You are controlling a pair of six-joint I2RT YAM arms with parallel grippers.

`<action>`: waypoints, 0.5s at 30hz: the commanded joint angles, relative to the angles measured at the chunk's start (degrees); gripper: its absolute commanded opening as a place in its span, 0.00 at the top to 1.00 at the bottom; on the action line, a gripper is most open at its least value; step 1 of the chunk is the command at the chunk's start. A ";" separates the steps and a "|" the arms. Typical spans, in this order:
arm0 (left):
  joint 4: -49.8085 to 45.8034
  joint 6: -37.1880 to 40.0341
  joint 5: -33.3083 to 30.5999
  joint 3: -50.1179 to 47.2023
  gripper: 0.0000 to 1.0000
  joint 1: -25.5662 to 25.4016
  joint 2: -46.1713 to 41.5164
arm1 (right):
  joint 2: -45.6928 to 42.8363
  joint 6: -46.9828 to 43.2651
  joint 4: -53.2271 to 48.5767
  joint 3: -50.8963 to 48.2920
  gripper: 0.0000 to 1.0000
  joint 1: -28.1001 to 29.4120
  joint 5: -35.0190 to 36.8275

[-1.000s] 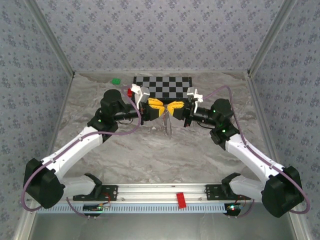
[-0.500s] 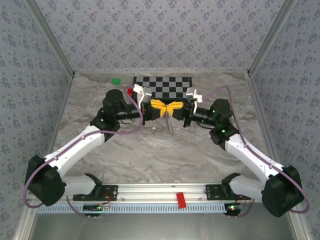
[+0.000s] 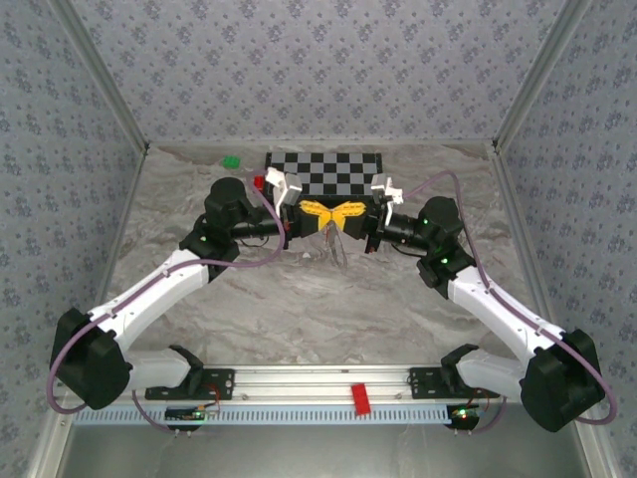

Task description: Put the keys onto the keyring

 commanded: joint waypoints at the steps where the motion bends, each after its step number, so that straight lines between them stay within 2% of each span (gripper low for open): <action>1: -4.12 4.08 0.77 3.58 1.00 -0.59 -0.77 | -1.04 -1.35 -0.90 0.17 0.90 0.26 0.62; 3: -7.77 6.71 0.15 4.30 1.00 -0.42 -1.08 | -1.81 -2.47 -3.24 0.23 0.83 -0.21 1.04; 7: -15.26 11.80 -1.43 6.39 1.00 -0.55 -0.78 | -3.95 -7.67 -13.32 2.10 0.76 -0.87 2.37; 15: -30.36 21.20 -4.10 11.86 1.00 -0.68 2.78 | -4.35 -21.46 -42.62 11.29 0.69 -0.55 8.36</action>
